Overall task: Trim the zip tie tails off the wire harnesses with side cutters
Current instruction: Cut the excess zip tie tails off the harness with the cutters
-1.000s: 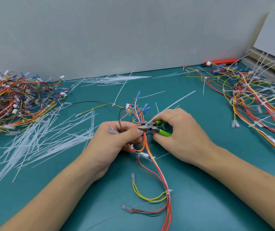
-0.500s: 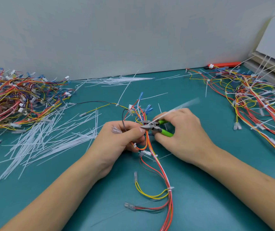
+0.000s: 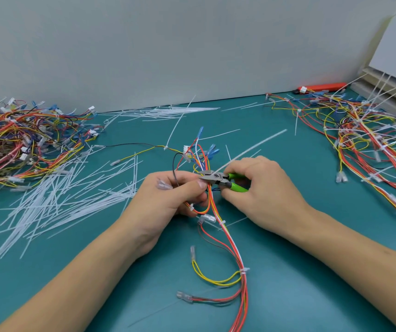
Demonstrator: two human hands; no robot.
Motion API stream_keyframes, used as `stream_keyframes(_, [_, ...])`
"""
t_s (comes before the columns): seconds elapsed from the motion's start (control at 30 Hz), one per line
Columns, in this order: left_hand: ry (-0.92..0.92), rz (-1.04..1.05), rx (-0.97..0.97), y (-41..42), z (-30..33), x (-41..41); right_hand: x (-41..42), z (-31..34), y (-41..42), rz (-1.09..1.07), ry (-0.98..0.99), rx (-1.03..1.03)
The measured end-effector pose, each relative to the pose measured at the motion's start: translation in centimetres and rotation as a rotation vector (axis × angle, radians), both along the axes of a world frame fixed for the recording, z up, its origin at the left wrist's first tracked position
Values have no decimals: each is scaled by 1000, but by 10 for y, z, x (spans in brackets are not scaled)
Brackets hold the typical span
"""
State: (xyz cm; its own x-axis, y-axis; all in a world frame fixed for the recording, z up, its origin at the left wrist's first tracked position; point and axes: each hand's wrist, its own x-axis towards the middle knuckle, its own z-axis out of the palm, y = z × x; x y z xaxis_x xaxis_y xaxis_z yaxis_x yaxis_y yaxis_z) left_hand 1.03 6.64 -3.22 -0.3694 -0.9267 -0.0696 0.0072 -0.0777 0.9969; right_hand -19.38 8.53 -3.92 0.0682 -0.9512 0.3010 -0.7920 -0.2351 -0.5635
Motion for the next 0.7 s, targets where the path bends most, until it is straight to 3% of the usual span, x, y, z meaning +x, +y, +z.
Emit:
stream_keyframes(0.43, [3,30,15,2,3,-1,3,2,2,-114,53,19])
stream_keyframes(0.7, [-13,21,9,2,2,-1,0,-1,-2,-26,32,8])
